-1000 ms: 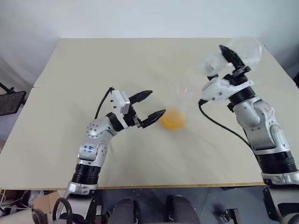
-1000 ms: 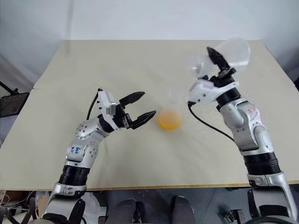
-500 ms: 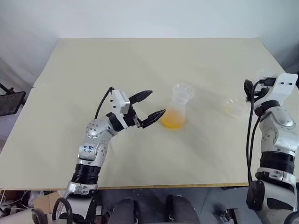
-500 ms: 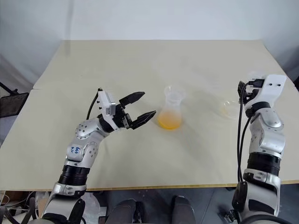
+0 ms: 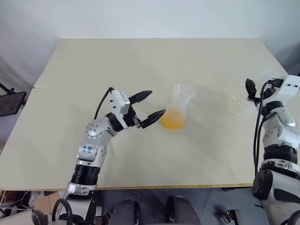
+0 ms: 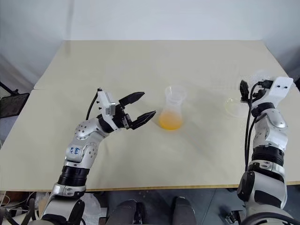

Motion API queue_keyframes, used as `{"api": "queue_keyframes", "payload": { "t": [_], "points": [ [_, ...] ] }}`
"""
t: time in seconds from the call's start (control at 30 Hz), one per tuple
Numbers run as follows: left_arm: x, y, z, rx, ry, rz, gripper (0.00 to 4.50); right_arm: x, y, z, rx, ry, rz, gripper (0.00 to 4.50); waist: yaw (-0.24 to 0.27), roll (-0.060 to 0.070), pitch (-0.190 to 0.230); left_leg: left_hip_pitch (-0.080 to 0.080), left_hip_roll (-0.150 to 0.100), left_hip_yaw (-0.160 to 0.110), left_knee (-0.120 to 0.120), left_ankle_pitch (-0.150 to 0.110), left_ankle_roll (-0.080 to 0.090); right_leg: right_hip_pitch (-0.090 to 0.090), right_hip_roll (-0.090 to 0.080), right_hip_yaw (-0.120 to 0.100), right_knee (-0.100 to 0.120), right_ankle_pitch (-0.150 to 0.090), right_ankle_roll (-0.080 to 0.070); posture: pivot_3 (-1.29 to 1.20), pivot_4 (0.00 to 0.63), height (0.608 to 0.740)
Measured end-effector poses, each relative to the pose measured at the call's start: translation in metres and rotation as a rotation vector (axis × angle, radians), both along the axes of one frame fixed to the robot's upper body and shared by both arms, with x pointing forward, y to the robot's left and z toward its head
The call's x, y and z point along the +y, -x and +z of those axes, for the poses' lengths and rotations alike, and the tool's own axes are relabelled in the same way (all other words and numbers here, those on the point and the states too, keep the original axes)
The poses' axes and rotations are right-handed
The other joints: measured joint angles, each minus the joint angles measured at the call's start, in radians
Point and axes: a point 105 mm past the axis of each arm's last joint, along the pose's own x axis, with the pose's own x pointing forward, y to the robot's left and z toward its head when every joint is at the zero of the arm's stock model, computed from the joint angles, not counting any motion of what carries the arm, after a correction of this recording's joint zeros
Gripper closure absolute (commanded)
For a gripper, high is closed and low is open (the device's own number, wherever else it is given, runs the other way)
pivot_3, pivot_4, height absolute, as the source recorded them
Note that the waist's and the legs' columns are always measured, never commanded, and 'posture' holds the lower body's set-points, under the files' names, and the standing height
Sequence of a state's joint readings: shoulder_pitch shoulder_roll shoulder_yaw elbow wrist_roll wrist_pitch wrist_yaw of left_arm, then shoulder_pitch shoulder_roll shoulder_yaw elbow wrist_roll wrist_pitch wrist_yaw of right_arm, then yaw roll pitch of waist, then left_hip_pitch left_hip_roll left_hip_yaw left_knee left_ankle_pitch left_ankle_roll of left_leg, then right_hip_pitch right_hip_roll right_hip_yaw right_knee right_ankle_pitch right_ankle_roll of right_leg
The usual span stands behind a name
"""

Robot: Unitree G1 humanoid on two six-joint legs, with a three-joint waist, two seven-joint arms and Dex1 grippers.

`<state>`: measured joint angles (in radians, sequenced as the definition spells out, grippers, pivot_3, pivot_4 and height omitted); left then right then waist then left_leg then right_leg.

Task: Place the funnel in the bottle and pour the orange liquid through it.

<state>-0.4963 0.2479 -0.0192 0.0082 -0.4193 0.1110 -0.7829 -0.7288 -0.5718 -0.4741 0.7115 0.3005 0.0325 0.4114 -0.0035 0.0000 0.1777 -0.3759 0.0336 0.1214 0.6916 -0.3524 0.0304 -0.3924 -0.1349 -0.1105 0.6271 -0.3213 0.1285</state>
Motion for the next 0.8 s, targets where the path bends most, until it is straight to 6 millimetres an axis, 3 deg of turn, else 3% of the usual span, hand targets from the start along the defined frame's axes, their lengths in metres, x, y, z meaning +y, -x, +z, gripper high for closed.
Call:
{"api": "queue_keyframes", "payload": {
  "t": [0.1,0.23,0.5,0.67,0.8],
  "points": [
    [0.001,-0.001,0.000,0.000,-0.002,0.007,0.00,-0.001,0.006,0.003,-0.014,0.037,0.011,0.03,0.002,0.000,0.000,0.000,-0.001,0.000,0.000,0.000,0.000,0.000,-0.001,0.000,0.000,0.000,0.000,0.00,0.150,0.740],
    [0.005,-0.002,0.000,-0.002,-0.011,0.021,0.00,-0.007,0.019,0.027,-0.081,0.114,0.001,0.03,0.002,0.000,0.000,0.000,0.000,-0.001,0.000,0.000,0.000,0.000,-0.001,0.000,0.000,0.000,0.000,0.00,0.150,0.740],
    [0.025,0.002,-0.006,0.009,-0.053,0.057,0.00,-0.009,0.043,0.056,-0.199,0.203,0.024,0.03,0.001,0.000,0.000,0.000,0.000,0.000,0.000,0.000,0.000,0.000,0.000,0.000,0.000,0.000,0.000,0.00,0.150,0.740],
    [0.043,0.013,-0.013,0.016,-0.132,0.074,0.00,0.019,0.066,0.090,-0.350,0.364,0.191,0.03,0.001,0.000,0.000,0.000,0.000,0.000,0.000,0.000,0.000,0.000,-0.001,0.000,-0.001,0.000,0.000,0.00,0.150,0.740],
    [0.062,0.026,-0.019,0.034,-0.187,0.090,0.00,0.048,0.084,0.087,-0.315,0.432,0.446,0.03,0.003,0.000,0.000,0.000,0.000,-0.002,0.000,0.000,0.000,0.001,-0.001,0.000,-0.001,0.000,0.000,0.00,0.150,0.740]
  ]
}}
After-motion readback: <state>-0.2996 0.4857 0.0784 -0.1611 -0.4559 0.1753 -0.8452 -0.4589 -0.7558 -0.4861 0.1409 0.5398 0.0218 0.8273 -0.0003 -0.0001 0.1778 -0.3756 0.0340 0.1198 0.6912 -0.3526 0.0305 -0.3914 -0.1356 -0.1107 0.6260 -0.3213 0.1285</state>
